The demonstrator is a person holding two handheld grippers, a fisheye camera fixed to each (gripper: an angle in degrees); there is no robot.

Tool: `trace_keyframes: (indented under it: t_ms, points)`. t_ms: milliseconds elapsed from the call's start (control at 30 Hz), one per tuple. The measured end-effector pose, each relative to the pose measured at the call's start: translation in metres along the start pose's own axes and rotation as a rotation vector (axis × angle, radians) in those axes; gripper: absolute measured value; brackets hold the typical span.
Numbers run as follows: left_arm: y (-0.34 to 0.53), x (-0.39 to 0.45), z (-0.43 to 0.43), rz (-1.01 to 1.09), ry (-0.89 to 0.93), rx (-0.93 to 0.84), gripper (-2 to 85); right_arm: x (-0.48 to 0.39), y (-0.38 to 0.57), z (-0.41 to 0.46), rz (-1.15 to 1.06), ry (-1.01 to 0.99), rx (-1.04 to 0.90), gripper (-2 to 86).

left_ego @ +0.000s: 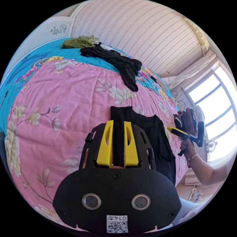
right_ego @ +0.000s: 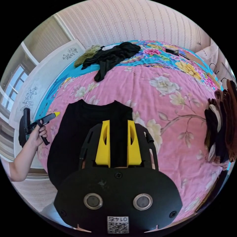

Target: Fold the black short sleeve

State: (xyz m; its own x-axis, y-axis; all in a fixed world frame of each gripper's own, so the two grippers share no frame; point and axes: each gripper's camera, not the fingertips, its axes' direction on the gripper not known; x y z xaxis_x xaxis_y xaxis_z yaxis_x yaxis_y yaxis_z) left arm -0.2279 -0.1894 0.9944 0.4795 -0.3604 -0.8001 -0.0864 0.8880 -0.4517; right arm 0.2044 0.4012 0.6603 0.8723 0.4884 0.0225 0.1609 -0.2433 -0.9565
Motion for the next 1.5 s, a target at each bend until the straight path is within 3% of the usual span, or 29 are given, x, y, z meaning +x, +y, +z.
trace_keyframes:
  t_ms: [167, 267, 500, 700, 967, 1100, 1233, 1500]
  points:
    - [-0.015, -0.006, 0.032, -0.101, 0.016, -0.093, 7.0, 0.031, -0.004, 0.02, 0.056, -0.072, -0.03, 8.4]
    - [-0.021, 0.001, 0.028, -0.065, 0.064, -0.136, 0.8, 0.037, -0.005, 0.028, 0.003, -0.16, -0.084, 2.6]
    - [-0.055, 0.041, -0.014, 0.009, 0.109, -0.025, -0.9, 0.099, -0.009, -0.021, 0.111, -0.202, 0.05, 0.4]
    - [-0.064, 0.086, -0.065, 0.139, 0.102, 0.064, -1.0, 0.118, -0.013, -0.058, 0.067, -0.277, 0.122, 0.2]
    - [0.08, 0.09, -0.137, 0.172, 0.175, 0.009, -1.0, 0.115, 0.104, -0.107, -0.07, -0.466, 0.126, 0.2]
    - [0.171, 0.1, -0.157, 0.239, 0.122, -0.042, -1.0, 0.109, 0.195, -0.107, -0.134, -0.487, -0.014, 0.2]
    - [0.232, 0.104, -0.159, 0.223, 0.083, -0.049, -1.0, 0.1, 0.277, -0.098, -0.12, -0.485, -0.123, 0.1]
    - [0.313, 0.099, -0.173, 0.133, 0.062, -0.046, -0.9, 0.068, 0.366, -0.109, -0.159, -0.311, -0.08, 0.0]
